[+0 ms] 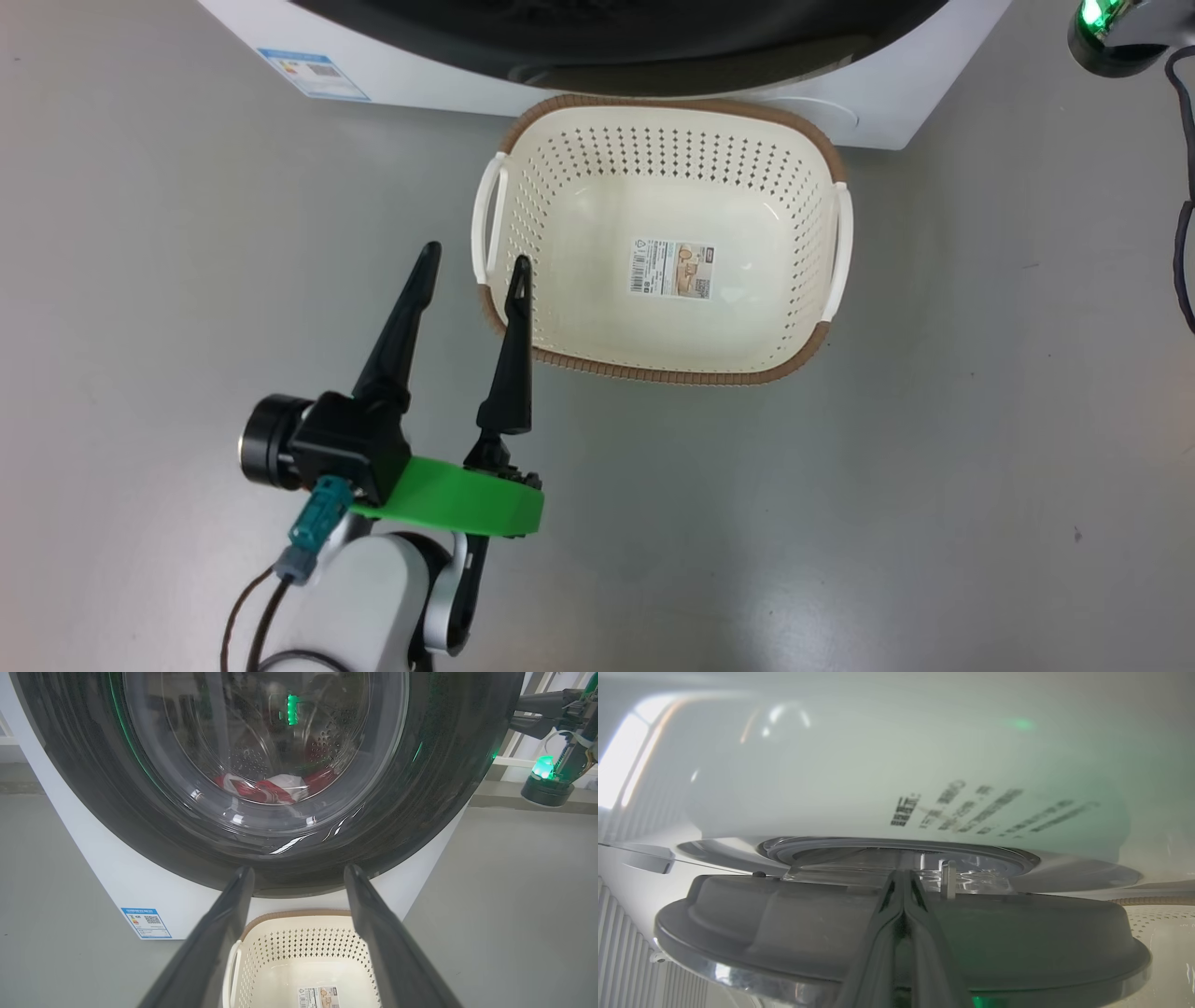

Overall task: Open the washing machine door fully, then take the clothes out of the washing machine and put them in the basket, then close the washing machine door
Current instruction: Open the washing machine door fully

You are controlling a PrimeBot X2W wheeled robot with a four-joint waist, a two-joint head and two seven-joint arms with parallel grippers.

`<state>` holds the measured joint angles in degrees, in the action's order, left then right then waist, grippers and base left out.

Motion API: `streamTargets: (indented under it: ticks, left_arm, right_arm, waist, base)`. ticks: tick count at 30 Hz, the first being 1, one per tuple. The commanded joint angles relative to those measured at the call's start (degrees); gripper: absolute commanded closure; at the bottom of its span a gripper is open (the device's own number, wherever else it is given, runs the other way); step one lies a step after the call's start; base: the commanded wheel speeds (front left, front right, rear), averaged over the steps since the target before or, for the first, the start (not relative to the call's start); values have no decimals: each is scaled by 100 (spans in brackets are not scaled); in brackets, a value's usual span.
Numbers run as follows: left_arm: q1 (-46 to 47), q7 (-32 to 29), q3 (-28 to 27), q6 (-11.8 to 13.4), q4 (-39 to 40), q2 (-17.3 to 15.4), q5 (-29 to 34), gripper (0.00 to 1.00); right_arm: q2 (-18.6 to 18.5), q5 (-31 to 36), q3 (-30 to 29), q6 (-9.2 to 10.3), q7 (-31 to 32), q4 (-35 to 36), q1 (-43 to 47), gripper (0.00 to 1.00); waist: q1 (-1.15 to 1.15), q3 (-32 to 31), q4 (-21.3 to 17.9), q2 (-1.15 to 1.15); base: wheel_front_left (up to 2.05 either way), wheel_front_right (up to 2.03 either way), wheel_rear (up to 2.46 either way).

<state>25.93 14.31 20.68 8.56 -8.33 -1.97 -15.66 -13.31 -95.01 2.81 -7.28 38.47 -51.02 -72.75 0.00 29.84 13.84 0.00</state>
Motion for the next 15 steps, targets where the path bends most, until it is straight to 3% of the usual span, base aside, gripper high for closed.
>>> streamTargets:
  ticks: [1,15]
  left_arm:
    - [39,69,-162,44,103,-91,-17,0]
    - [35,69,-138,41,-22,-91,-23,0]
  right_arm:
    - [126,-81,29,-21,168,207,146,100]
    - [206,-195,13,-21,655,464,567,100]
  waist:
    - [0,-16,-18,0]
    - [0,-178,-100,0]
  base:
    - [0,0,0]
    - [0,0,0]
